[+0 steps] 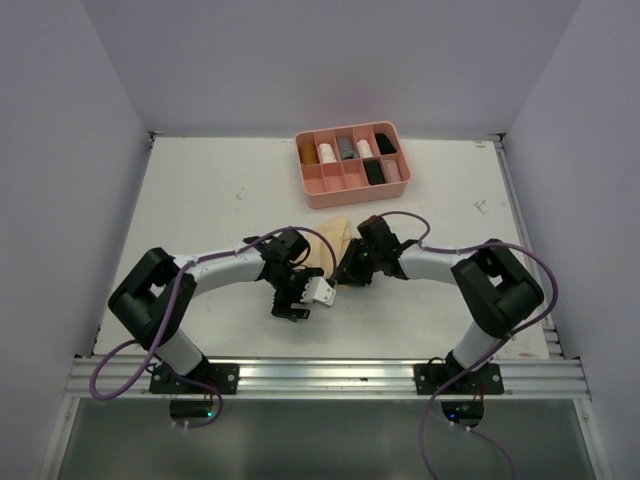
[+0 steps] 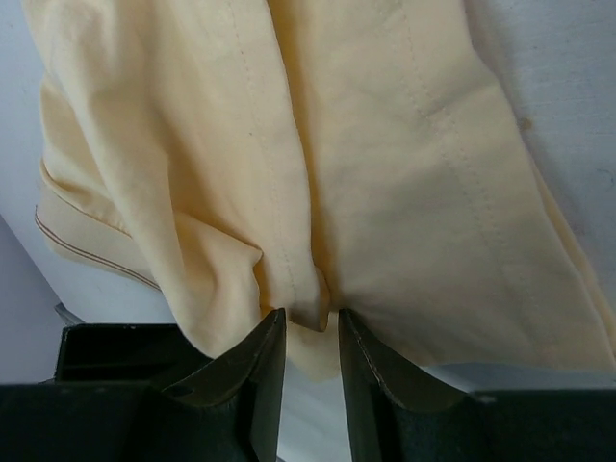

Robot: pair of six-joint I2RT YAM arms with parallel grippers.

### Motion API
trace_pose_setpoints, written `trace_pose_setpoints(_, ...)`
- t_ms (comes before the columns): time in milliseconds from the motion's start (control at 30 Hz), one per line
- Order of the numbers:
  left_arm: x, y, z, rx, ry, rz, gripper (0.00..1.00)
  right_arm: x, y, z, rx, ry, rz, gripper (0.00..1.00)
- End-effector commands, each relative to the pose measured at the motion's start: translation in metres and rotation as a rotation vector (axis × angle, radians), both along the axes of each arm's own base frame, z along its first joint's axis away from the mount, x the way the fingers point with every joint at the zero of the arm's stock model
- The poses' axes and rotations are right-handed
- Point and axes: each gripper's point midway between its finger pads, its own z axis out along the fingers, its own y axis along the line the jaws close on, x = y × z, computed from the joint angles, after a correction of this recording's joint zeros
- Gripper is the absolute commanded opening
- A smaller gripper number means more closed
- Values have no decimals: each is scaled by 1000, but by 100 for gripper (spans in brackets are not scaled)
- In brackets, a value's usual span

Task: Roll the underwear
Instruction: Fold the underwear

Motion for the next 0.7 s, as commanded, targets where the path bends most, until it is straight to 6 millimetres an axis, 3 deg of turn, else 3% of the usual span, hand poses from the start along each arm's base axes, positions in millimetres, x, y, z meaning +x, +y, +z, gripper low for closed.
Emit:
trace_pose_setpoints(0, -18, 46, -34, 211, 76, 39, 82, 0, 2, -7, -3, -6, 7, 33)
trace_pose_setpoints(133, -19, 47, -36, 214, 80, 43, 82, 5, 6, -8, 8, -24, 10, 24)
trace_pose_setpoints(167, -20, 48, -36, 216, 83, 42, 82, 4, 5, -8, 5, -26, 10, 16)
trace_pose_setpoints(300, -21, 51, -39, 225, 83, 36, 81, 11, 0, 11, -7, -84, 1, 0)
trace_pose_setpoints(467, -23, 55, -40, 233, 85, 28, 81, 24, -14, 52, -46, -193, 1, 0)
trace_pose_setpoints(567, -23, 57, -40, 235, 86, 24, 81, 26, -28, 56, -84, -202, -2, 0)
trace_pose_setpoints(667, -23, 58, -40, 236, 89, 27, 81, 20, -43, 47, -118, -159, 0, 0)
